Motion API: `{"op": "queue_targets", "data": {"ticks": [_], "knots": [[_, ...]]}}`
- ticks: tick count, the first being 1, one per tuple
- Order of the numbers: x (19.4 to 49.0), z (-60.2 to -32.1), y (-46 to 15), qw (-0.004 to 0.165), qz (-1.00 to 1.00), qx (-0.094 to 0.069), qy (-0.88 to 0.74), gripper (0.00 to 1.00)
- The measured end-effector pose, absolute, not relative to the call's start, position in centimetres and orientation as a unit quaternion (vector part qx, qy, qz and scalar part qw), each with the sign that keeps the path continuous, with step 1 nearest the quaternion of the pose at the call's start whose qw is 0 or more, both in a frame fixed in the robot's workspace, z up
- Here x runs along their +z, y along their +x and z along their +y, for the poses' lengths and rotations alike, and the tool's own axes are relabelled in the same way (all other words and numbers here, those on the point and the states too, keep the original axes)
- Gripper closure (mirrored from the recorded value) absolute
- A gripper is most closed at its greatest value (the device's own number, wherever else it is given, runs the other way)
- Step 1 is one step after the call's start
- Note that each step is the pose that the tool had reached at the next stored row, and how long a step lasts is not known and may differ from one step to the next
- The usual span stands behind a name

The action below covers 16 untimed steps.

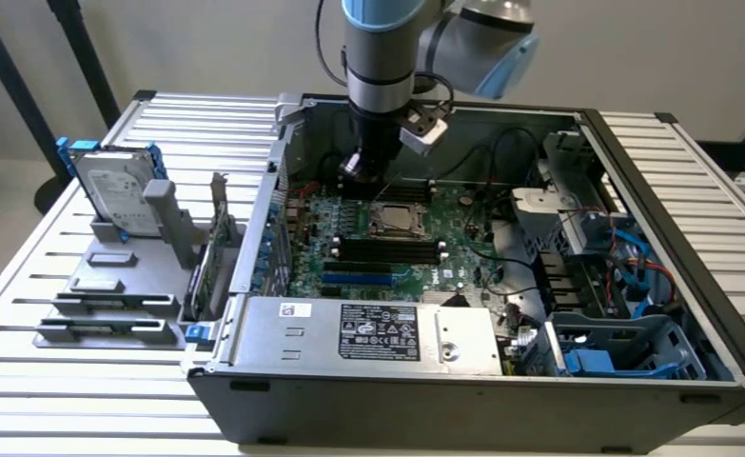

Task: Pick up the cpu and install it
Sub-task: 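Install the first cpu locking lever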

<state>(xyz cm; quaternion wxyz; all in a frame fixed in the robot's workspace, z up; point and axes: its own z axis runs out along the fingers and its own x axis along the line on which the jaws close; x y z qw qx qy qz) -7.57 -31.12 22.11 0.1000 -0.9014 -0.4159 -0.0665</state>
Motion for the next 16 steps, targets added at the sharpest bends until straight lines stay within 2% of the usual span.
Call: {"op": "queue_targets", "data": {"ticks": [16], "knots": [[21.8,-31.85,-8.27,0.098,-0.417,-0.066,-0.901,0.89]]}}
